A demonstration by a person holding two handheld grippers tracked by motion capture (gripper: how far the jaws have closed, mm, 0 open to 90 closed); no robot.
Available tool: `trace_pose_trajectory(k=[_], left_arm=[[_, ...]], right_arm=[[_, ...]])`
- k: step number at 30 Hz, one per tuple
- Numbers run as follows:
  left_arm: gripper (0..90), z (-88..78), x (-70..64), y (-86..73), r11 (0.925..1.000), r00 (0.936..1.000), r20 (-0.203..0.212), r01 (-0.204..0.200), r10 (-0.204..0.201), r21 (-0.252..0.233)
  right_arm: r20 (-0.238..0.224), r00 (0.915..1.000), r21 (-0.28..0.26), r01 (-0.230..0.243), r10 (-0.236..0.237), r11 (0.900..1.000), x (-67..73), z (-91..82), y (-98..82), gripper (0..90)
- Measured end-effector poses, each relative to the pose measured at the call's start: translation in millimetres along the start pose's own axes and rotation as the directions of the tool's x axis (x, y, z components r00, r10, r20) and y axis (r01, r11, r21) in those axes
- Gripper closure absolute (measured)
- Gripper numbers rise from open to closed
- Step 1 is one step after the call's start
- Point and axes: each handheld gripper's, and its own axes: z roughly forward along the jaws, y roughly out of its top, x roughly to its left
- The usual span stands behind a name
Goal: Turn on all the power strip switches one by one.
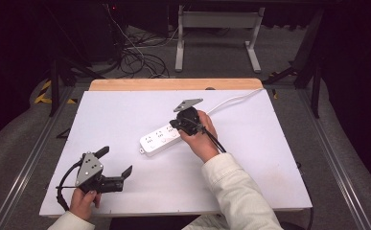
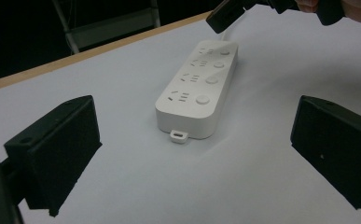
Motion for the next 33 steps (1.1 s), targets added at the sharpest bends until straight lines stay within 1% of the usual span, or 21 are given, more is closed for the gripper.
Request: trace_pose_trajectory(k=[2,6,9,18,21,22,33], left_arm=[[1.8,0.0,-0.3,0.0,1.0,1.0,0.001,0.002,-0.002,0.001],[1.8,-0.1,-0.3,0.0,1.0,1.0,0.002,-0.001,0.001,0.002],[1.8,-0.3,0.1,0.0,1.0,1.0,0.001,-0.004,0.004,0.001],[1.8,-0.2,-0.3,0.1,1.0,1.0,0.001,-0.003,0.003,0.001],[1.8,-0.1,-0.4,0.1,1.0,1.0,0.002,-0.004,0.004,0.002],[1.8,-0.1,-0.5,0.1,1.0,1.0,0.002,-0.004,0.004,0.002],[1.8,-0.1,-0.4,0.0,1.0,1.0,0.003,-0.004,0.004,0.002]], right_arm=[[-0.003,1.0,0.002,-0.002,0.002,1.0,0.8,1.9,-0.5,90.0],[-0.013,0.9999,0.029,-0.002,0.002,1.0,2.5,12.0,-5.4,90.0],[-0.014,0.9998,0.048,-0.012,0.013,0.999,2.3,16.7,-9.2,90.0],[-0.015,0.9999,0.079,-0.007,0.008,0.997,2.0,20.2,-13.8,90.0],[-0.01,0.9999,0.089,-0.008,0.009,0.996,2.0,21.3,-14.8,90.0],[-0.001,1.0,0.101,-0.004,0.004,0.995,2.1,22.5,-15.5,90.0],[0.009,1.0,0.116,-0.002,0.001,0.993,2.8,26.4,-17.7,90.0]])
